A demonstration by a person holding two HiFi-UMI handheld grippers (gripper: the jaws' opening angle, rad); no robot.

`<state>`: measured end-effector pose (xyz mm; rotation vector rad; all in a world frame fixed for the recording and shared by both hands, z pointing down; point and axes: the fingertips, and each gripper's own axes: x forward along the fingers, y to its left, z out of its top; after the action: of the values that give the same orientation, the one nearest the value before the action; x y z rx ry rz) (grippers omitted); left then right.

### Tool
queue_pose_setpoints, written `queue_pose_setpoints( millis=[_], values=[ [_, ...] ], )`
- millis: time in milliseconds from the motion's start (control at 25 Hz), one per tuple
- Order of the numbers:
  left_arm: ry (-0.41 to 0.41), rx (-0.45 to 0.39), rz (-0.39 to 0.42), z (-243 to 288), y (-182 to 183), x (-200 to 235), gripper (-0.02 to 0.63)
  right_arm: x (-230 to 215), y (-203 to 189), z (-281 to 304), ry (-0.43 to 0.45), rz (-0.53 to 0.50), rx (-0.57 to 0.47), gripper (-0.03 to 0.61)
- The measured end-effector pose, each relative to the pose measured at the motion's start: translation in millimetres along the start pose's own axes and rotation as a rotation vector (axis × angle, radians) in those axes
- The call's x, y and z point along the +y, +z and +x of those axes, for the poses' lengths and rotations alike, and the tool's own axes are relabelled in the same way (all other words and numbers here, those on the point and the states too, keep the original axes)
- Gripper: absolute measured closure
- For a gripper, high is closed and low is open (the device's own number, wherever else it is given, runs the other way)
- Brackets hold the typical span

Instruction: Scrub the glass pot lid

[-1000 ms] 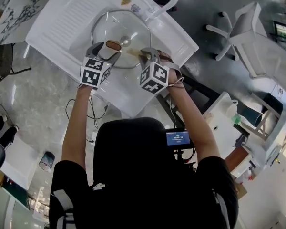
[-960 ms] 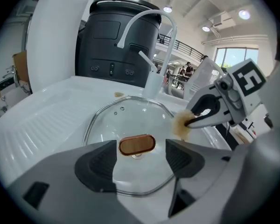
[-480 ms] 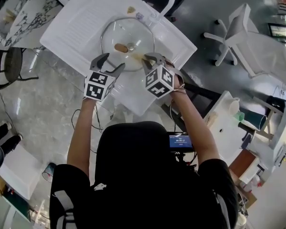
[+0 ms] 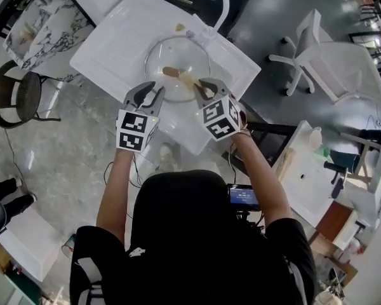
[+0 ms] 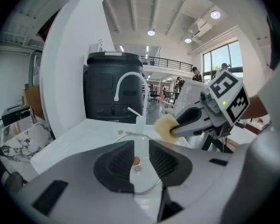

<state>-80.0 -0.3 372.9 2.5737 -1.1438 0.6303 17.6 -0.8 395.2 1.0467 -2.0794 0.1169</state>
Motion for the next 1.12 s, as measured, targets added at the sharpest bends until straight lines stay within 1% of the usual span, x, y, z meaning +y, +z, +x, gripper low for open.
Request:
queue_pose_setpoints(
  millis=[80,280,440,720,960,1120],
  values=[
    [0.018,-0.037,0.011,-15,14,-1,0.539,1,11,-11,-0.028,0.015,-0.034,0.548],
    [0.065,-0.119,0.080,-53,46,-5,0.589,4,42,-41,-0.071,0.082,-0.134,0.548],
    [0.066,-0.166,0.099,-84,63,-14,0.595,15,65,-69,-0.109,0.113,-0.202,0.548],
    [0.036,-0.248,0.078,-127,81,-30,0.598,34,88,-103,-0.163,0.183,-0.297,0.548],
    [0.033,-0.308,0.089,-149,104,-40,0.598,32,105,-130,-0.191,0.204,-0.366,0.548],
    [0.057,-0.361,0.108,-162,124,-45,0.598,22,115,-154,-0.217,0.213,-0.423,0.549]
  ],
)
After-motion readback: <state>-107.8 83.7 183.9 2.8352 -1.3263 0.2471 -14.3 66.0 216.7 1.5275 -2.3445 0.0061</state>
